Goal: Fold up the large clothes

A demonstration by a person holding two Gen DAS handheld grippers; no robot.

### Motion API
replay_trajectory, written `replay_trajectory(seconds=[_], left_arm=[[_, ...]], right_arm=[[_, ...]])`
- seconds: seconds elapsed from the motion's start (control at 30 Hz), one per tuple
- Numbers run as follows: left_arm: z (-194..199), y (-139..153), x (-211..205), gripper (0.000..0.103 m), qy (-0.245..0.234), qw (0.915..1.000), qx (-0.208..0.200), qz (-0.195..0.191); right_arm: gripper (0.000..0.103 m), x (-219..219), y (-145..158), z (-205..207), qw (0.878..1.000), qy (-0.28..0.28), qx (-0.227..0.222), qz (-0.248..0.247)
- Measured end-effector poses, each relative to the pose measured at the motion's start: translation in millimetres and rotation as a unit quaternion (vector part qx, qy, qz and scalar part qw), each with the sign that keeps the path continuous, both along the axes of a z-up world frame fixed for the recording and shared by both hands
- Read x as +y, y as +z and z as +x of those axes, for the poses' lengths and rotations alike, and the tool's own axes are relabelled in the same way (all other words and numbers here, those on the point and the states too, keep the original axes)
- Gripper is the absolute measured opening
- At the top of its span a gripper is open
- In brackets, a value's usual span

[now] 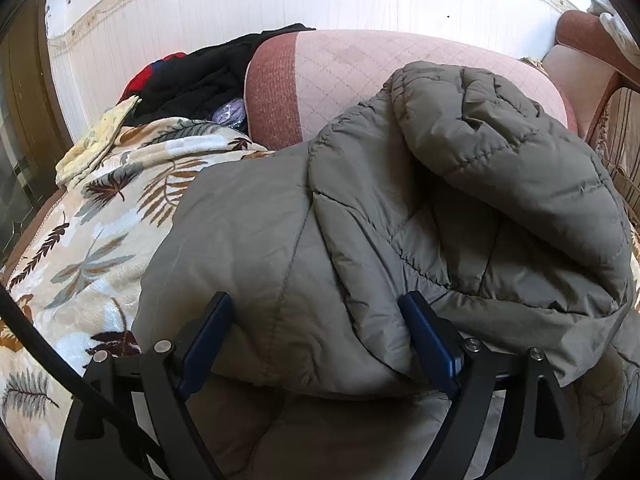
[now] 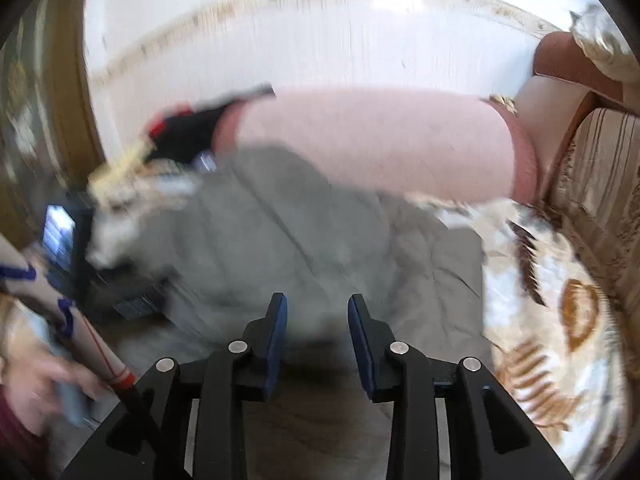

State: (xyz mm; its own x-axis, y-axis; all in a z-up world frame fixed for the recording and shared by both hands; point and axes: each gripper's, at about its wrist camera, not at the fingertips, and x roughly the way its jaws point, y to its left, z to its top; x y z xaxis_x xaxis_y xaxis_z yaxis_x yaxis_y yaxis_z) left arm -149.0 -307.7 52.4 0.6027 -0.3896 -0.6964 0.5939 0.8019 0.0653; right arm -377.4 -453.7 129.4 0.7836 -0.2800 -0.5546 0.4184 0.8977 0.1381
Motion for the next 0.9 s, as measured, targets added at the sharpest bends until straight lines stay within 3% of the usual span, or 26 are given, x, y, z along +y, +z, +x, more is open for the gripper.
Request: replay_trajectory(seconds=[0.13,0.27,0.33,0.47,0.53,0.6,0.67,0.73,0.9], left_arm=[[-1.4,0.9,0.0,0.086,0.000,1.0000,0.000,0.000],[-3.7,2.9,1.1,0.086,-0.001,1.0000,-0.003,-0.006],[-7.8,11.9,5.4,0.086,-0.002,0.9997,-0.011,-0.024],[-31.3,39.8,13.4,0.086,-0.035,0.9940,-0.060,-0.084],[-41.7,43.1,8.6,0.086,-0.066,0.9910,-0.057,-0.101],[-49.1,35.8,-2.3,0.086,-0.089,0.9911,-0.053,-0.084],[-48.0,16.9,-17.8,0.086,-0.090,0.9945,-0.045,-0.030],[-37.0,0.4,-25.6,0.086,-0.082,0.9966,-0.008,0.006],[-30.4,0.1,-20.3,0.087,-0.075,0.9970,0.012,-0.012]], right_arm=[[0.035,6.1,-7.1,26.9,0.999,0.016,-0.019,0.023],[0.035,11.6,-43.6,67.0,0.999,0.021,0.034,0.028],[0.035,7.5,-67.9,82.8,0.995,0.006,0.094,0.042],[0.036,0.3,-78.2,81.1,0.994,0.009,0.089,0.069],[0.036,-3.7,-78.8,78.6,0.993,0.009,0.080,0.086],[0.036,-3.6,-79.1,73.5,0.992,0.009,0.074,0.097],[0.036,-2.9,-79.7,72.2,0.992,0.011,0.069,0.106],[0.036,-2.6,-78.7,69.4,0.991,0.013,0.066,0.113],[0.036,0.5,-61.3,55.1,0.993,0.025,0.040,0.109]])
